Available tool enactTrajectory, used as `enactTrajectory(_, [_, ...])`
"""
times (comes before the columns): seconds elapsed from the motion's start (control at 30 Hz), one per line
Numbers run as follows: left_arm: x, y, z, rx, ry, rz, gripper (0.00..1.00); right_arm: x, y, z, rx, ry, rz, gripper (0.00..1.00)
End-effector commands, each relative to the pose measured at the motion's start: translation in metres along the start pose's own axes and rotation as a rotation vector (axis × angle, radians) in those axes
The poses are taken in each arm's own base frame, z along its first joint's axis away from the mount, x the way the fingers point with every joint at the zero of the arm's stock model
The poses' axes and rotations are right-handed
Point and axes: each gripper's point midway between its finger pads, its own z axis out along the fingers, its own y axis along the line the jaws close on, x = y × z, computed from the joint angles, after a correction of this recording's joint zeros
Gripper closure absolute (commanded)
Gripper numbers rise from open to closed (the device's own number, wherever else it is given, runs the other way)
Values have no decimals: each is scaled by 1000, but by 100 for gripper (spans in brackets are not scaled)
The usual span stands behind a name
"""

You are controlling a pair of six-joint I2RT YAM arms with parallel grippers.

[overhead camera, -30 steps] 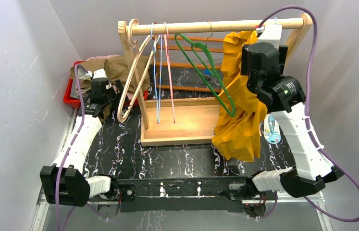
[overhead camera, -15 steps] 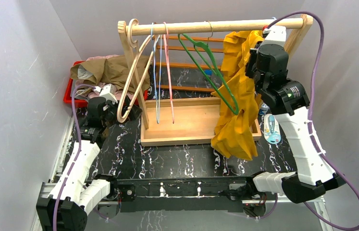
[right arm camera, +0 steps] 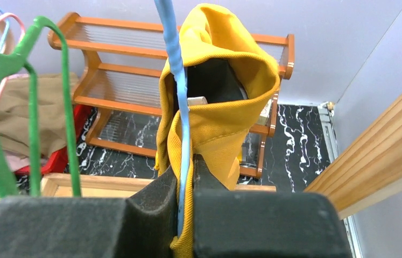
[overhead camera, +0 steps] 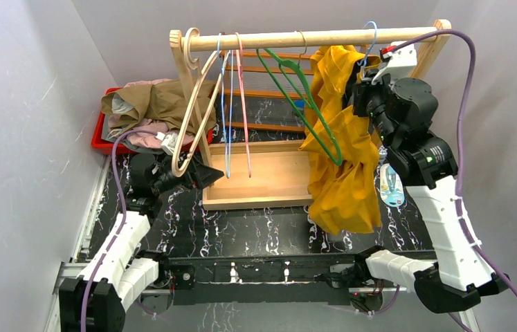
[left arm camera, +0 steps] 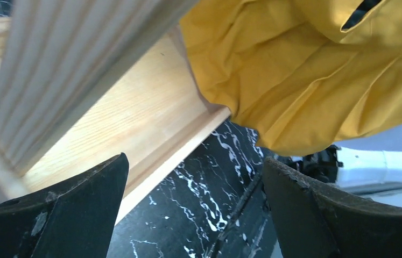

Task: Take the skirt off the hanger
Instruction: Pick up the hanger from the clothesline, then remove the skirt from the hanger.

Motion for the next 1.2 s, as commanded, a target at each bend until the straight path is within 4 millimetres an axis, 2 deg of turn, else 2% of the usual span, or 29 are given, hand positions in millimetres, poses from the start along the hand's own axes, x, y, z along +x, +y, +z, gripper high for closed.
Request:
enactTrajectory(0.0, [2, -41, 3, 229, 39, 62, 7, -89, 1, -41, -61, -313, 53, 100])
enactTrajectory(0.1, [12, -47, 8, 250, 70, 77, 6, -89, 1, -51, -77, -294, 58, 100])
enactTrajectory(0.27, [23, -61, 11, 299, 58, 103, 5, -65, 1, -69, -113, -217, 32, 100])
enactTrajectory(0.37, [29, -62, 13, 307, 36, 110, 5, -52, 1, -86, -143, -192, 28, 100])
enactTrajectory(0.47, [36, -63, 15, 314, 28, 129, 3, -28, -1, -97, -153, -144, 52, 100])
enactTrajectory(0.63, [54, -66, 25, 314, 48, 140, 3, 31, -1, -95, -142, -35, 125, 100])
enactTrajectory(0.87, [74, -94, 39, 354, -30, 196, 9, 113, 60, -70, -414, 112, 279, 100])
enactTrajectory(0.93, [77, -92, 40, 337, -71, 189, 11, 128, 73, -68, -477, 130, 320, 100])
enactTrajectory(1.07, [85, -98, 43, 344, -73, 222, 28, 144, 100, -71, -636, 146, 384, 100])
enactTrajectory(1.13, [87, -100, 46, 327, -86, 226, 30, 152, 117, -79, -753, 173, 406, 100])
enactTrajectory(1.17, [88, -103, 48, 324, -93, 243, 27, 157, 124, -83, -808, 194, 412, 100])
